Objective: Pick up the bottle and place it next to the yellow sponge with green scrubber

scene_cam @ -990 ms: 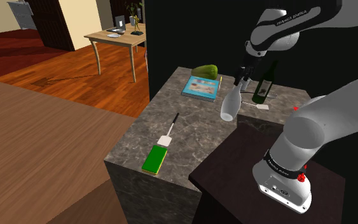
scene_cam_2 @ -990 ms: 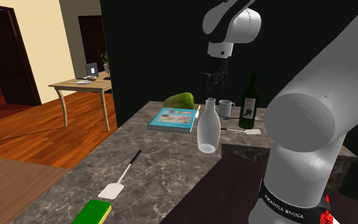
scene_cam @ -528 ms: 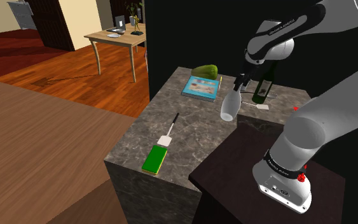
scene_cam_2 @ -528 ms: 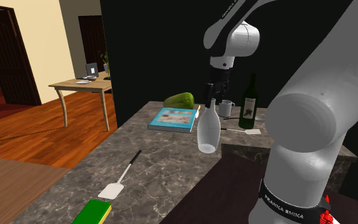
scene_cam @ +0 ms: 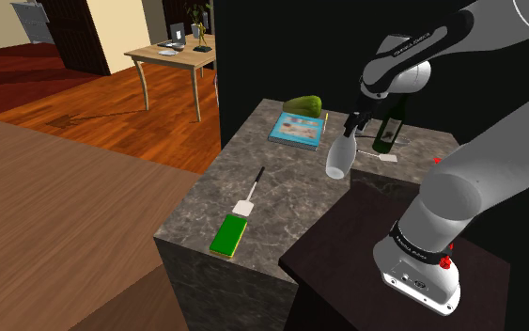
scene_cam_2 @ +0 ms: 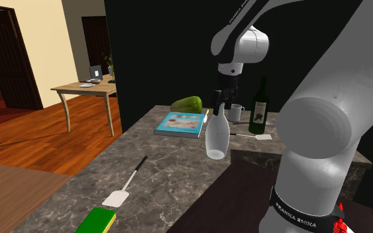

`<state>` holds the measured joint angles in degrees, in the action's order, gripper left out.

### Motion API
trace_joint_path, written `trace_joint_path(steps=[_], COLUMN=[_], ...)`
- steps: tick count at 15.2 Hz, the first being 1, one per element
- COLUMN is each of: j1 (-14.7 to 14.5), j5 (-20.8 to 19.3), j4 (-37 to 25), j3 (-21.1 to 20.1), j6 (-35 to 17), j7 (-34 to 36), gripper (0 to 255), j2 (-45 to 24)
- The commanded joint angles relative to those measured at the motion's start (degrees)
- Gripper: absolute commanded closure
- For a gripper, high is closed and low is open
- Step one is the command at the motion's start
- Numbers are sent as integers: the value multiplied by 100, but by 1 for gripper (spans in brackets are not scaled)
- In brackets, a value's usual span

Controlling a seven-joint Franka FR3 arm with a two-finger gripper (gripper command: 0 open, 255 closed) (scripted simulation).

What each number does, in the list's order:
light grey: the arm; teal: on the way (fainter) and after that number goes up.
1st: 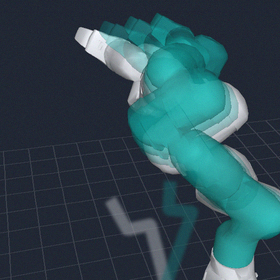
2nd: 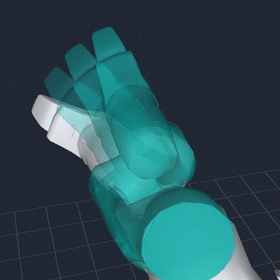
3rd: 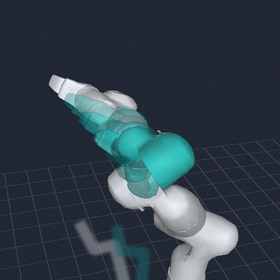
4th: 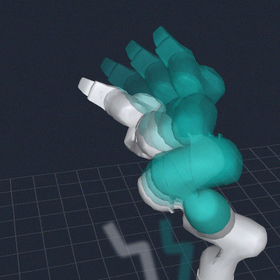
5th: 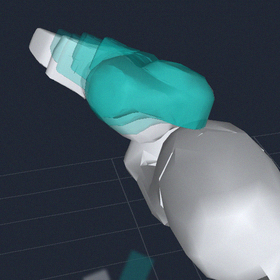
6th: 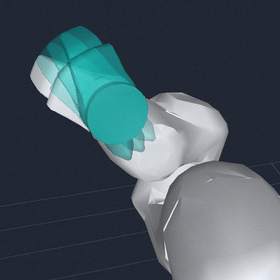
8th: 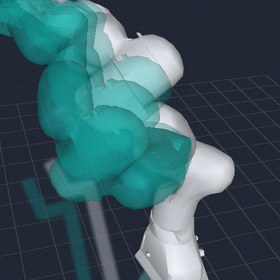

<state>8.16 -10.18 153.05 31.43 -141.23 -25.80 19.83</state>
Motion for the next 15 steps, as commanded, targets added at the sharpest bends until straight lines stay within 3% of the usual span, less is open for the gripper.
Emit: trace_joint_path(steps=[1, 2, 3, 12, 15], j1=[0, 0, 0, 0, 48], j5=[0, 0, 0, 0, -58], j4=[0, 0, 0, 1, -101], j3=[0, 0, 0, 0, -81], j6=[0, 0, 0, -2, 293], j7=[0, 0, 0, 0, 65], gripper=[0, 0, 255, 255, 255], j2=[0, 0, 0, -1, 198])
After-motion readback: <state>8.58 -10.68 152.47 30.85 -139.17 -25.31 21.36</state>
